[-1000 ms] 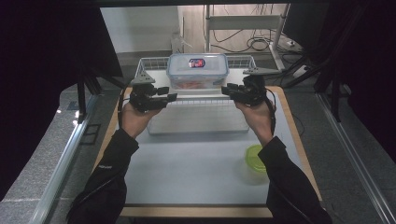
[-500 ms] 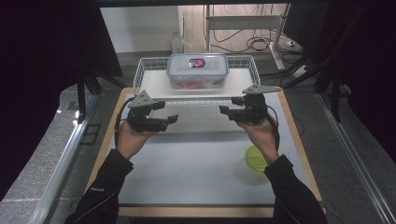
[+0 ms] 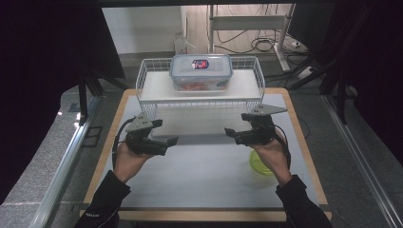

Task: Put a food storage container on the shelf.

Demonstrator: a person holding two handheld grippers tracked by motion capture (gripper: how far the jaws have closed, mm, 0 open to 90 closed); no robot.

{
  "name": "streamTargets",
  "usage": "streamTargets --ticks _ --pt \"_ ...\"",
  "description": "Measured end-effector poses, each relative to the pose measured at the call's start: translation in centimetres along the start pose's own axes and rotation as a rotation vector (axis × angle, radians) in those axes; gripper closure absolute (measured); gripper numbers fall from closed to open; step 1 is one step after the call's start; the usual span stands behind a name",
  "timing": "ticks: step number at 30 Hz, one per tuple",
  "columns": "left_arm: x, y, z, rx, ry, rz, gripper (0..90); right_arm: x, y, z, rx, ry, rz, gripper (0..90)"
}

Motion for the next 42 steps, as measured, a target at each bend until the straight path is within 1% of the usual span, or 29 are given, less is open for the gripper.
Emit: streamTargets --ticks 1,2,3,4,5,7,9,10,11,12,13,16,19,20,21,22,23,24,26,28,30,31,32,35,36,37,39,41,42 --pt "-0.4 -0.1 0.0 0.005 0.003 0.002 10.1 -0.6 -0.2 0.2 0.003 0.006 0.006 9.9" --pt "-0.8 -0.1 0.0 0.012 0.005 0.007 10.1 -0.6 -0.2 0.2 0.003 0.006 0.006 9.9" --pt "-1.1 -0.2 0.1 0.016 0.002 0.009 9.5 -1.2 -0.3 0.3 0.005 -0.005 0.015 8.1" --pt "-1.5 -0.2 0.1 0.017 -0.002 0.013 9.5 -1.2 -0.3 0.3 0.005 -0.005 0.015 8.1" --pt "-2.0 -0.2 0.1 0.021 -0.003 0.026 7.9 -1.7 -0.5 0.3 -0.007 -0.013 0.025 6.3" --pt "-2.3 -0.3 0.1 0.027 -0.002 0.026 7.3 -1.9 -0.6 0.4 -0.007 -0.015 0.026 5.4" --pt "-2.8 -0.4 0.0 0.021 -0.010 0.024 5.7 -2.8 -0.8 0.7 -0.015 -0.026 0.046 3.4" --pt "-3.0 -0.5 -0.1 0.019 -0.014 0.020 5.7 -2.8 -0.8 0.7 -0.015 -0.026 0.046 3.4" --pt "-3.5 -0.6 -0.2 0.026 -0.017 0.005 5.3 -3.4 -0.9 1.2 0.001 -0.025 0.066 1.9" --pt "-3.5 -0.6 -0.2 0.026 -0.017 0.005 5.2 -3.7 -1.0 1.6 0.012 -0.024 0.072 1.8" --pt "-3.7 -0.6 -0.3 0.032 -0.019 -0.007 5.2 -3.7 -1.0 1.6 0.012 -0.024 0.072 1.8" --pt "-4.5 -0.6 -0.7 0.028 -0.024 -0.015 4.2 -4.2 -1.3 2.3 0.017 -0.028 0.074 1.8" --pt "-5.6 -0.7 -0.9 0.039 -0.005 -0.005 2.9 -4.5 -1.8 2.9 0.016 -0.023 0.064 2.2" --pt "-6.3 -0.9 -1.1 0.040 -0.004 -0.003 2.7 -4.7 -2.1 3.1 0.011 -0.019 0.052 2.6" --pt "-6.3 -0.9 -1.1 0.040 -0.004 -0.003 2.4 -4.7 -2.1 3.1 0.011 -0.019 0.052 2.6" --pt "-6.7 -1.0 -1.2 0.040 -0.005 -0.005 2.4 -4.8 -2.2 3.3 0.010 -0.015 0.050 2.7" --pt "-7.4 -1.4 -1.3 0.043 -0.006 -0.008 2.3 -5.3 -2.4 3.6 0.004 -0.014 0.046 2.8" --pt "-7.4 -1.4 -1.3 0.043 -0.006 -0.008 2.1 -5.3 -2.4 3.6 0.004 -0.014 0.046 2.8" --pt "-8.1 -1.8 -1.4 0.045 0.001 -0.004 1.8 -5.8 -2.6 3.8 -0.001 -0.009 0.044 3.1" --pt "-8.6 -2.1 -1.4 0.061 0.014 -0.003 1.6 -6.2 -2.8 4.0 -0.002 -0.003 0.041 3.3" --pt "-9.2 -2.3 -1.5 0.071 0.028 0.010 1.8 -6.7 -2.9 4.3 -0.004 0.005 0.043 3.7" --pt "-9.6 -2.4 -1.6 0.079 0.036 0.013 2.2 -7.4 -3.0 4.5 -0.009 0.002 0.056 4.9" --pt "-9.9 -2.4 -1.6 0.079 0.041 0.021 2.2 -7.4 -3.0 4.5 -0.009 0.002 0.056 4.9" --pt "-10.7 -2.4 -1.8 0.091 0.059 0.049 1.8 -8.3 -3.0 4.9 -0.011 -0.009 0.075 5.5" --pt "-11.0 -2.3 -1.8 0.092 0.063 0.056 1.3 -9.0 -3.0 5.2 -0.013 -0.015 0.091 5.7" --pt "-11.3 -2.3 -1.9 0.095 0.067 0.064 1.3 -9.0 -3.0 5.2 -0.013 -0.015 0.091 5.7" --pt "-11.8 -2.2 -1.9 0.102 0.069 0.084 1.2 -10.1 -3.0 5.7 -0.013 -0.031 0.124 5.7" --pt "-12.3 -2.0 -1.8 0.108 0.069 0.102 1.1 -10.6 -2.9 5.9 -0.014 -0.039 0.143 5.7" --pt "-12.3 -2.0 -1.8 0.108 0.069 0.102 1.1 -10.6 -2.9 5.9 -0.014 -0.039 0.143 5.7"
Point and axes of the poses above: each handheld gripper's, and its own axes: y roughly forward along the jaws, x roughly out of its top, z roughly to its left, the point moved 10 cm from there along y, roughly forward along the jaws, and after that the axes turned 9 degrees about -y, right-handed, at the moved point
